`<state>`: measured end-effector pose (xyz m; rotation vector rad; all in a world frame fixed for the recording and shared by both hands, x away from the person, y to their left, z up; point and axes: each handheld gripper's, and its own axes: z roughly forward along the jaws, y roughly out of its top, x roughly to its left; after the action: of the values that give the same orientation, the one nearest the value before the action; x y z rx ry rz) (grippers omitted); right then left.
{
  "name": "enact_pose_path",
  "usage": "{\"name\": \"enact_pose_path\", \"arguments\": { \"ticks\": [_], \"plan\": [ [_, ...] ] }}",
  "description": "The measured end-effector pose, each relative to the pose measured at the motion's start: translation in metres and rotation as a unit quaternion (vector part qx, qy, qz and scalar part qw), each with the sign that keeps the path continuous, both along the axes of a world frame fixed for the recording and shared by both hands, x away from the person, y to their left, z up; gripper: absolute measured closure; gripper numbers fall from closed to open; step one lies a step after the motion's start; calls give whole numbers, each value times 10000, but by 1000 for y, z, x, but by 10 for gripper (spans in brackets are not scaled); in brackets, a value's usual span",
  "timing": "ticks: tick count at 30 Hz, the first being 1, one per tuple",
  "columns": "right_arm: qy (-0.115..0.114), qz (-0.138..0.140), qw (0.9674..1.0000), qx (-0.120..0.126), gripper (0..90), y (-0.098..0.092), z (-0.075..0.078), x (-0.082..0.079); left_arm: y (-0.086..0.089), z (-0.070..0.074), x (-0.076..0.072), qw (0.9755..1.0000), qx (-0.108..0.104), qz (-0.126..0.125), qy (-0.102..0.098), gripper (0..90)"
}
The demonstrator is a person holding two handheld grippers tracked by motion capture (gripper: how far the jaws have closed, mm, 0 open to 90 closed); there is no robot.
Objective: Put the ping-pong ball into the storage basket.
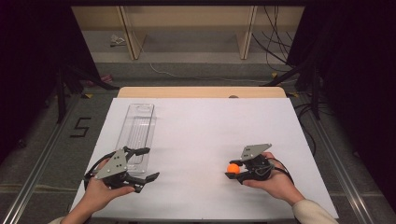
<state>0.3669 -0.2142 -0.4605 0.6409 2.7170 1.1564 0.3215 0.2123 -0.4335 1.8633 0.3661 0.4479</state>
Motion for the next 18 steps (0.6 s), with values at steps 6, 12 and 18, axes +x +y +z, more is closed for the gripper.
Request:
{"name": "enact_pose_path", "arguments": {
  "ticks": [6,12,18],
  "plan": [
    [-60,-52,9999,81,513,0,3,2,0,0,0,10000,1,-4,0,161],
    [-107,-69,9998,141,513,3,5,4,0,0,0,10000,-1,-5,1,161],
    [-143,-52,9997,169,513,6,7,7,0,0,0,10000,-4,-8,4,161]
  ]
}}
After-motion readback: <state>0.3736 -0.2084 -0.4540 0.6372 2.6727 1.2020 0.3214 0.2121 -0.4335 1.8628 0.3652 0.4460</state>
